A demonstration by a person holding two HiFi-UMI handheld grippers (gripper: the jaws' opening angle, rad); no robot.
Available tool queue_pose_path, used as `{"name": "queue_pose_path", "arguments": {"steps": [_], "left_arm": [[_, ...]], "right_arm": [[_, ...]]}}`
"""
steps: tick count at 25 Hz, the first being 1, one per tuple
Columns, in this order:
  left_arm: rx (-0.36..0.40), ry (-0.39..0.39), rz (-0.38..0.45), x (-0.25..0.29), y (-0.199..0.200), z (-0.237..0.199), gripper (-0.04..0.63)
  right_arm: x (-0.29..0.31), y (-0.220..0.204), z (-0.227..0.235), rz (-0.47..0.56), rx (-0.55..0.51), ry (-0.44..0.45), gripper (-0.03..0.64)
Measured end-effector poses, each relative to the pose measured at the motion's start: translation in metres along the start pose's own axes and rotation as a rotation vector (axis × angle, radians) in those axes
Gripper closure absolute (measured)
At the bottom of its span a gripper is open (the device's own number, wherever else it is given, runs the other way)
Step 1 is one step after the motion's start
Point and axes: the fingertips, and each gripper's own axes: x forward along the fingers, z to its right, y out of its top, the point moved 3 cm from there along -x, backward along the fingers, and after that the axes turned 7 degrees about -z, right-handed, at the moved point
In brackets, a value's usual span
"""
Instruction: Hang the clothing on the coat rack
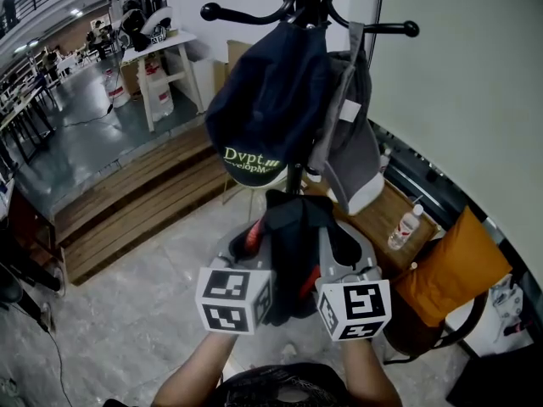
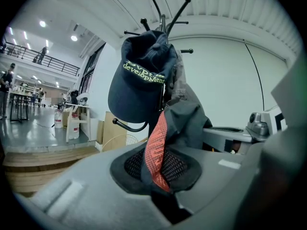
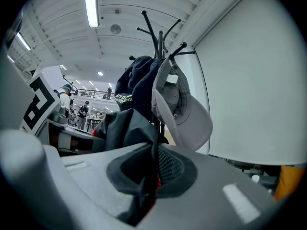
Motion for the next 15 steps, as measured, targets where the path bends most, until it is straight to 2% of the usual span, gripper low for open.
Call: {"name": "queue_pose_path", "arguments": {"steps": [15], "left_arm": [[0.015, -0.001, -0.028, 0.030, -0.004, -0.006, 0.565]], "right_arm": [[0.029, -0.007, 0.010, -0.006, 0.007, 0.016, 0.598]]}}
